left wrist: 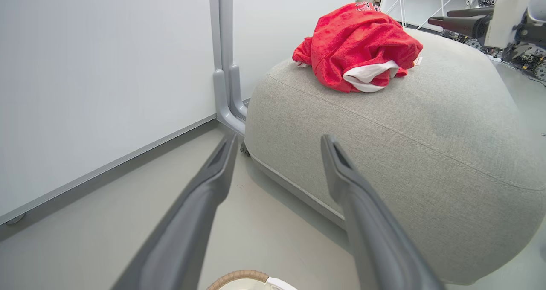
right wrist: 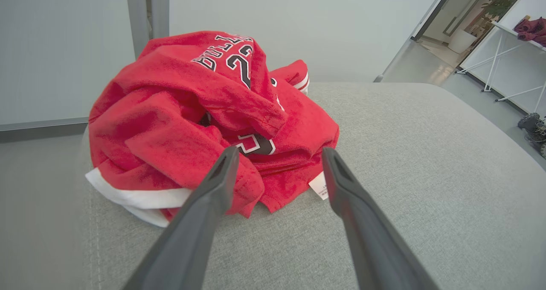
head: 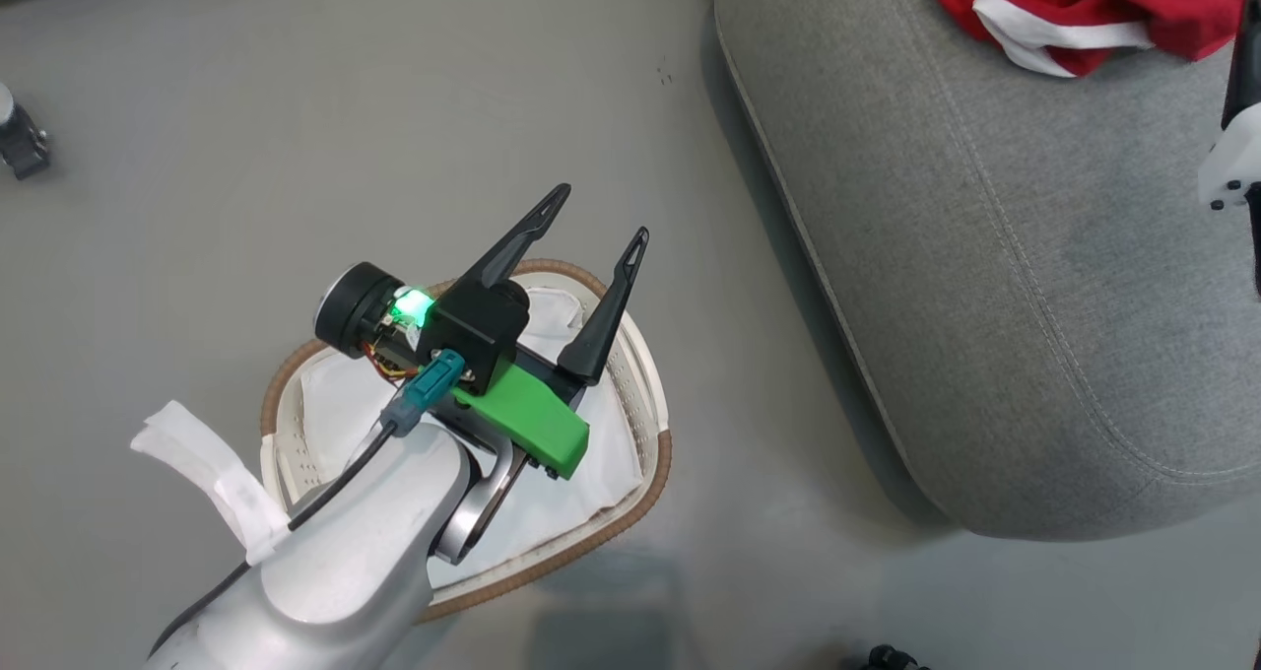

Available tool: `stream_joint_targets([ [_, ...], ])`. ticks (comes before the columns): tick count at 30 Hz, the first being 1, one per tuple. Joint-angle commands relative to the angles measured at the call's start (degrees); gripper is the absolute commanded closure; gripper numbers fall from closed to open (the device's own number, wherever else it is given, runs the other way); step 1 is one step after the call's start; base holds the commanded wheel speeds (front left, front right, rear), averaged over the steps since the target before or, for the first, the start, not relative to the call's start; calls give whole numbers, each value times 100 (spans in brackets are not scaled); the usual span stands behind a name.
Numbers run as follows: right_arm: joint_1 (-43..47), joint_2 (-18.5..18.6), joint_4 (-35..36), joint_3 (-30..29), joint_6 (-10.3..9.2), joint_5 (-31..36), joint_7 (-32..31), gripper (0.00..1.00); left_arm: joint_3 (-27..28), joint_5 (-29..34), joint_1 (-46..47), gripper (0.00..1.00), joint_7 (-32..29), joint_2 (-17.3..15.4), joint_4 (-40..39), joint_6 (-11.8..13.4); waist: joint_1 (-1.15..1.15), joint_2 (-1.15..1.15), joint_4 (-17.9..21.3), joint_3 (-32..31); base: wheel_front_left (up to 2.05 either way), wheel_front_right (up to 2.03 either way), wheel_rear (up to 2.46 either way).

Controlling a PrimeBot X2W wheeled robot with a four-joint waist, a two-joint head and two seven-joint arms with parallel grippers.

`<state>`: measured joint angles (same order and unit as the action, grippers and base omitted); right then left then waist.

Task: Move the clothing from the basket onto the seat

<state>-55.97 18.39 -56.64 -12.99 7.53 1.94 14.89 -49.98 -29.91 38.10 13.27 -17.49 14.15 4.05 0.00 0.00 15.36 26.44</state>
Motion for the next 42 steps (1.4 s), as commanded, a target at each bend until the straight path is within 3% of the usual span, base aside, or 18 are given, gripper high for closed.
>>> stream_joint_targets([
  [1,131,93,90,72,-8,-113,-34,0,52,-48,-104,0,55,8,45,31,0,0,-49,-364,0,0,0],
  [8,332,306,630,437,-8,-529,-307,0,312,-211,-387,0,168,147,206,100,0,0,-294,-855,0,0,0],
  [14,543,135,1297,801,-8,-910,-459,0,700,-245,-713,0,195,199,168,211,0,0,-640,-1255,0,0,0],
  [30,2277,-922,2842,1574,-8,-1211,-213,0,2524,53,-2503,0,189,264,-335,440,0,0,-1640,-1919,0,0,0],
  [38,3592,-1456,3467,1395,-7,-1026,-13,0,3291,275,-3369,0,189,492,-498,483,0,0,-1897,-2152,0,0,0],
  [42,4199,-1524,3683,1332,-8,-884,30,0,3603,384,-3741,0,189,598,-585,380,0,0,-1932,-2263,0,0,0],
])
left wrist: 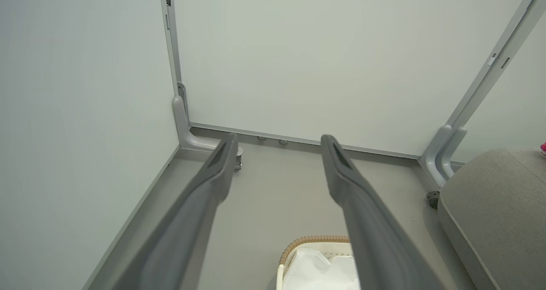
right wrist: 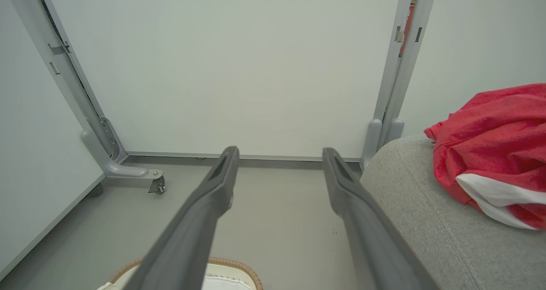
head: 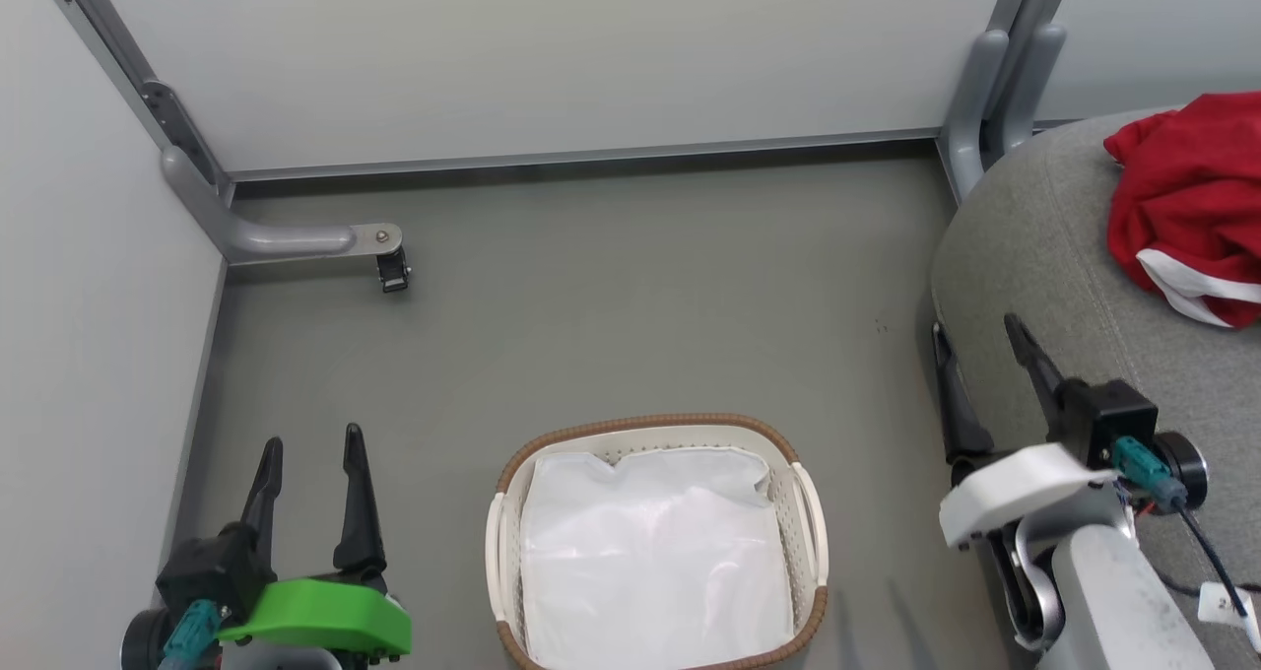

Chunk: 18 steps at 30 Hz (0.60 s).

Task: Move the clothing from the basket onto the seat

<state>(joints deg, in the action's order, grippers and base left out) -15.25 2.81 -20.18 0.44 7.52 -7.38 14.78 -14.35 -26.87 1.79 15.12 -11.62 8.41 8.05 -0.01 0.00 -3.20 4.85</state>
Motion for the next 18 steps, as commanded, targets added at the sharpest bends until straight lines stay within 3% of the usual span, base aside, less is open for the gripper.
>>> stream_joint_targets([
  [1,247,23,67,22,-6,-39,37,0,96,96,-181,0,4,40,-27,-51,1,0,-84,-129,0,0,0],
  [8,964,20,487,141,-6,-262,45,0,480,218,-693,0,4,227,-30,-322,1,0,-66,-385,0,0,0],
  [18,1280,21,660,372,-6,-222,47,0,742,297,-998,0,4,409,116,-608,1,0,25,-542,0,0,0],
])
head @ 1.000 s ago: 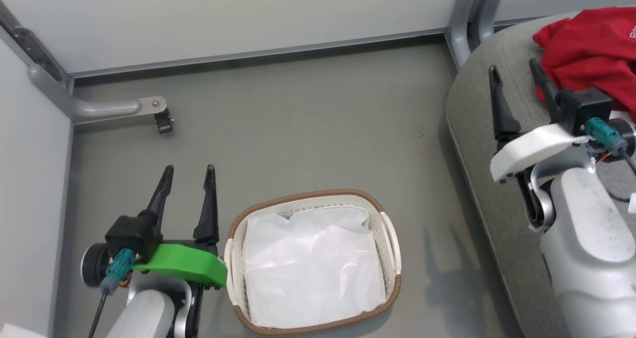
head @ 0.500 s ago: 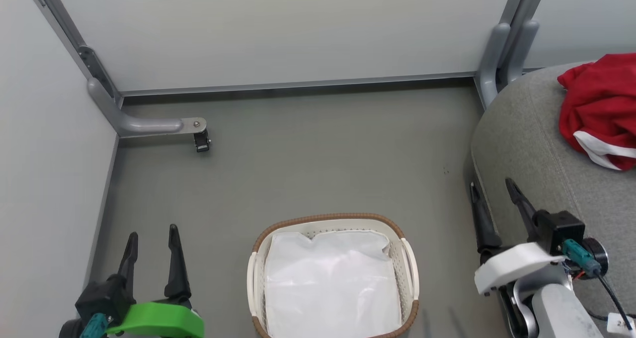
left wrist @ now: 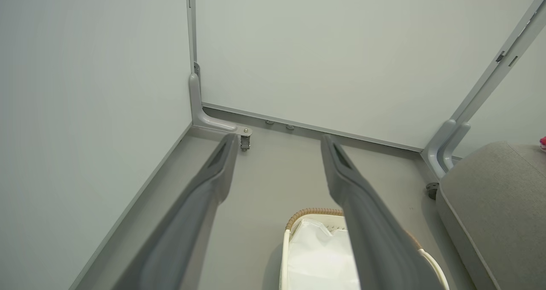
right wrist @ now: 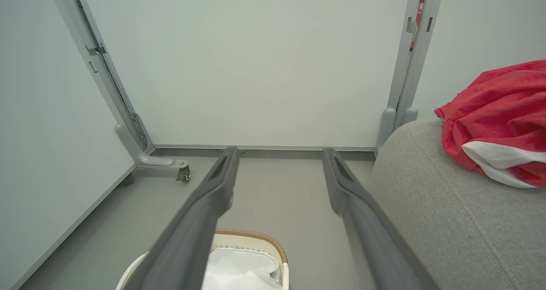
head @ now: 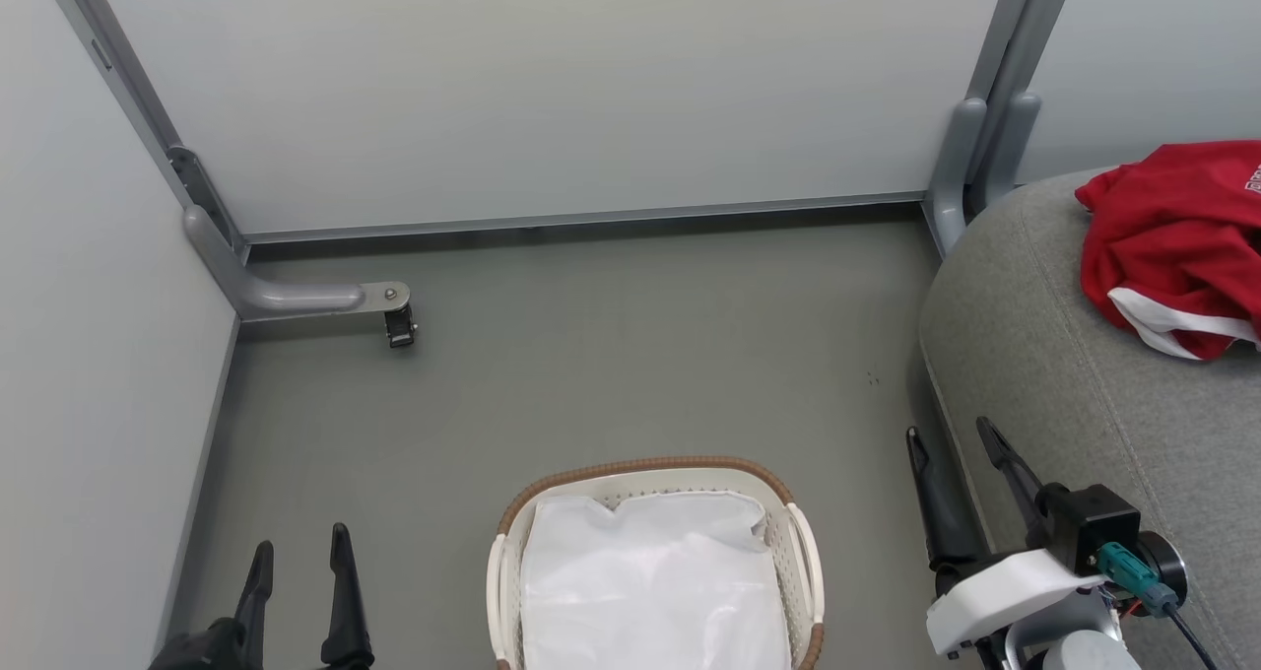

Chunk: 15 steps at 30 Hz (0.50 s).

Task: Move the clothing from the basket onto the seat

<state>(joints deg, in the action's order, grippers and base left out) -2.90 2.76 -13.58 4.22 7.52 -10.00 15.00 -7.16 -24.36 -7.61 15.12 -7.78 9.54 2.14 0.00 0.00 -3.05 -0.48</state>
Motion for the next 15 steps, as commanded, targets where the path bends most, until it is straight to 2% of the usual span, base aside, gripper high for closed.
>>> stream_joint_targets([
  [1,53,24,-19,-3,-6,46,25,0,31,56,-52,0,4,40,19,-36,0,0,12,-12,0,0,0],
  [15,-20,23,-141,-20,-6,-21,26,0,108,217,90,0,4,159,139,-222,0,0,32,-1,0,0,0],
])
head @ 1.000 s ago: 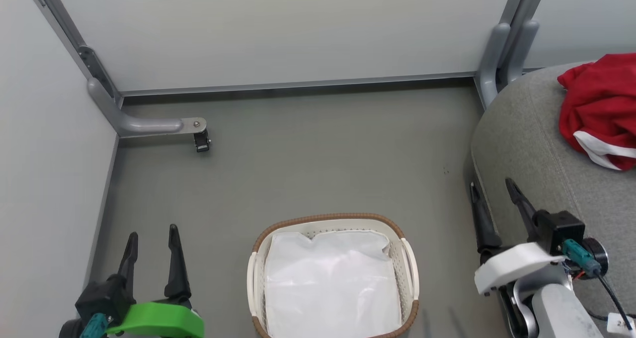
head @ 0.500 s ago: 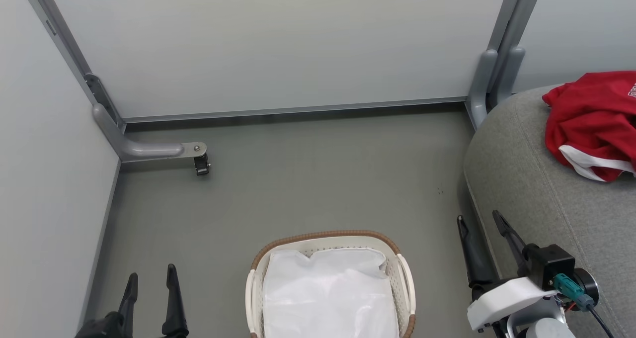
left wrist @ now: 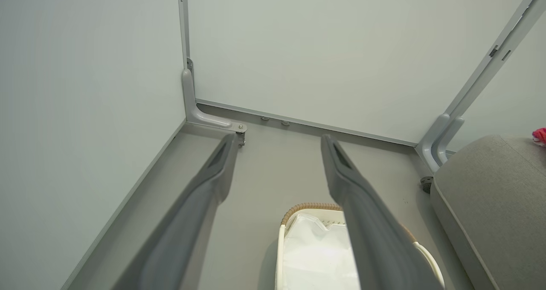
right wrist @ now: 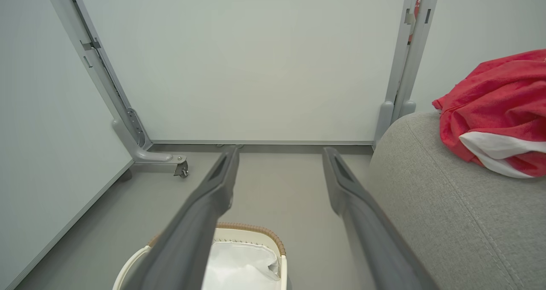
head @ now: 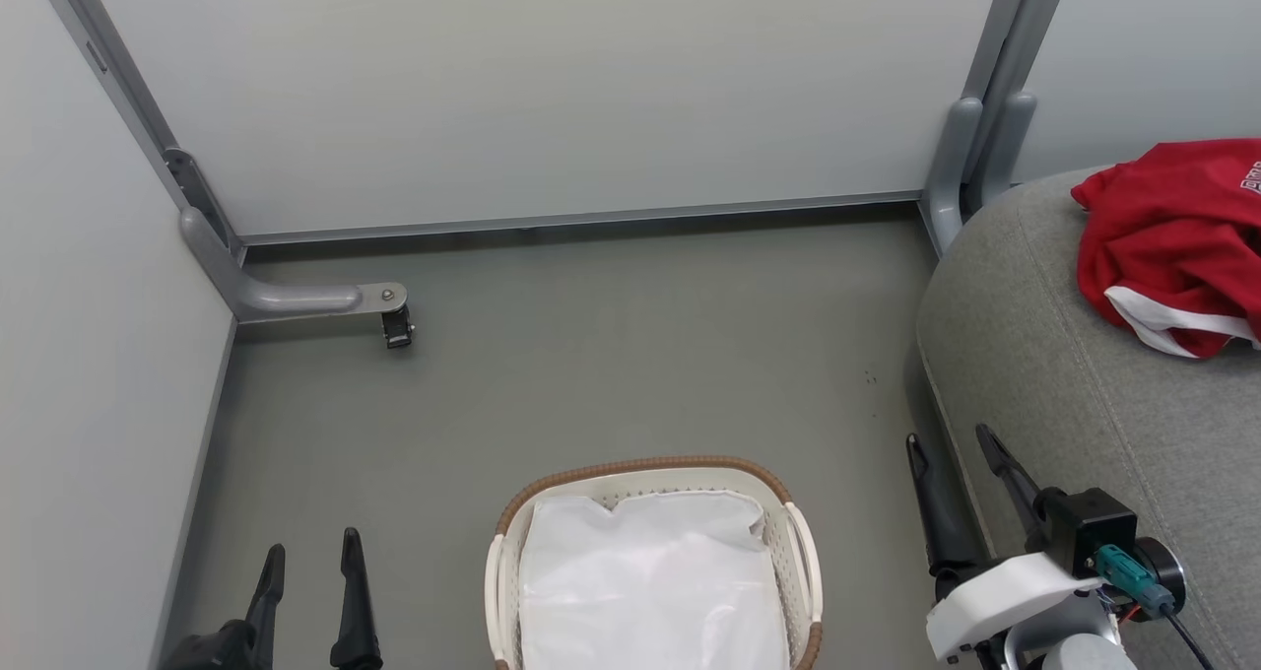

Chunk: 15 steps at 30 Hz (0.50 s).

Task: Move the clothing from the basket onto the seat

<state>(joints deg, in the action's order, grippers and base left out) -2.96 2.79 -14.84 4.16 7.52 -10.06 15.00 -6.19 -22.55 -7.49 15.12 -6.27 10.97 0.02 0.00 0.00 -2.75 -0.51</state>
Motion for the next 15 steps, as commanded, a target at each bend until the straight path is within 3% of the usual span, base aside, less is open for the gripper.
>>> stream_joint_targets([
  [1,-20,21,-22,-7,-6,-16,26,0,20,43,80,0,4,13,0,-23,0,0,4,1,0,0,0],
  [5,-52,22,-50,3,-6,-23,26,0,58,52,92,0,4,43,-2,-66,0,0,16,9,0,0,0],
  [6,-9,0,-36,8,0,-7,0,100,49,22,9,100,0,28,7,-59,0,0,16,9,0,0,0],
  [11,78,-30,-227,12,1,-61,-26,100,42,-26,-7,100,-17,46,222,-63,0,0,19,11,0,0,0],
  [15,56,-24,-206,-41,1,-524,-138,100,118,-412,76,100,-142,62,233,-102,0,0,27,13,0,0,0],
])
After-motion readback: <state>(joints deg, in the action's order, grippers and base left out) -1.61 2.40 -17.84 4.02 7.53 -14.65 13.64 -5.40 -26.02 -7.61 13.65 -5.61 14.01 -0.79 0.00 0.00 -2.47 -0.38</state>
